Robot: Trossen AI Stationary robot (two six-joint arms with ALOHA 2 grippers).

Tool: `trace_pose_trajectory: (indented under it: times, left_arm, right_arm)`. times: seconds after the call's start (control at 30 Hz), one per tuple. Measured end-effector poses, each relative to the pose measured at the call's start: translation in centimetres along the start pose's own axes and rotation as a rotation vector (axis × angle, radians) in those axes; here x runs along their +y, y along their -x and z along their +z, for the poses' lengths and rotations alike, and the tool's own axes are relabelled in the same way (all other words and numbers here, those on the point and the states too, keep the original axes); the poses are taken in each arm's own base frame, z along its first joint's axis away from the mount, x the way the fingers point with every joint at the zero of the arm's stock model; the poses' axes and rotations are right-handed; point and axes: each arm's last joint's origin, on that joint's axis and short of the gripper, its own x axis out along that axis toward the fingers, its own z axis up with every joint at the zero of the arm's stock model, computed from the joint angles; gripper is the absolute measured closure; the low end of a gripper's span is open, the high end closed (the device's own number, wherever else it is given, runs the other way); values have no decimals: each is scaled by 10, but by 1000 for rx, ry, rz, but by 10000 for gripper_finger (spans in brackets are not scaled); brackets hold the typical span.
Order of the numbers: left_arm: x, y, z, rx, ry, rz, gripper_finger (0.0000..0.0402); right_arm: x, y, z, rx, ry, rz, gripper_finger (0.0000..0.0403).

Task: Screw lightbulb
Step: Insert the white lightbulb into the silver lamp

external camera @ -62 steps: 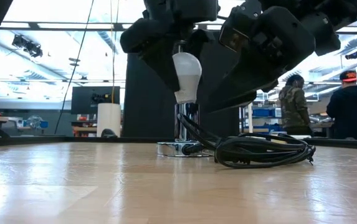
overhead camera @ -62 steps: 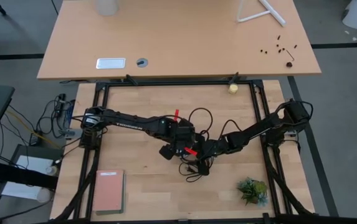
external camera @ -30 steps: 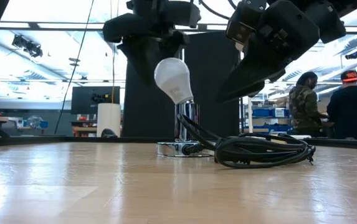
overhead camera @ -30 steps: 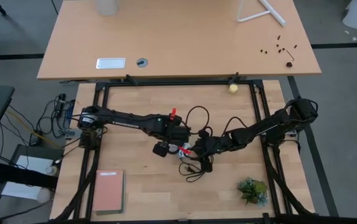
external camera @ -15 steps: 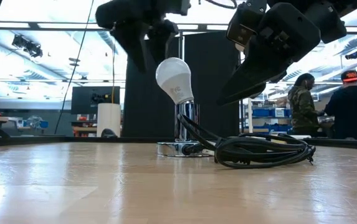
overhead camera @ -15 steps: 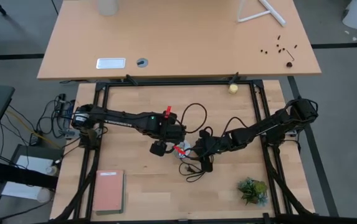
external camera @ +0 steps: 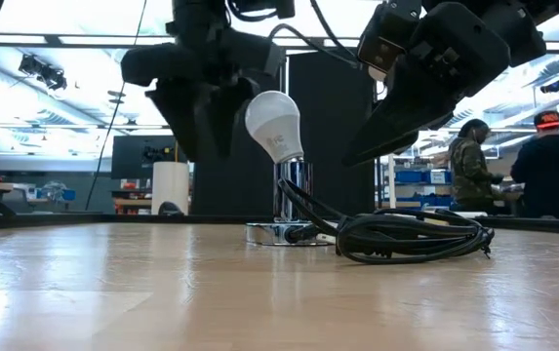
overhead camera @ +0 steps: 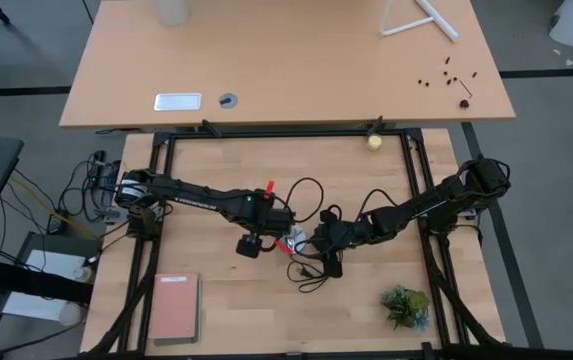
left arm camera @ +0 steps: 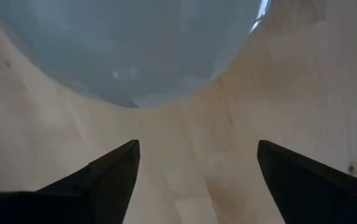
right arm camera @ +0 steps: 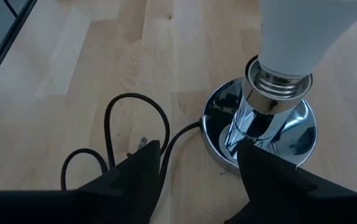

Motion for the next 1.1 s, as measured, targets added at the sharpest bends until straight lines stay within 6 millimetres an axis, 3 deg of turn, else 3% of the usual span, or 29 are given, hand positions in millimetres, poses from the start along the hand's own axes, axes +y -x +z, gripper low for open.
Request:
trace_pose_trajectory:
  times: [0.43, 1.1]
  left_arm:
    - [4, 14, 10, -205, 23, 4, 164]
    - [6, 16, 18, -296, 38, 23, 174]
  right_arm:
    - [0, 0, 0, 2, 0, -1, 180]
    - [-1, 0, -1, 4, 1, -18, 180]
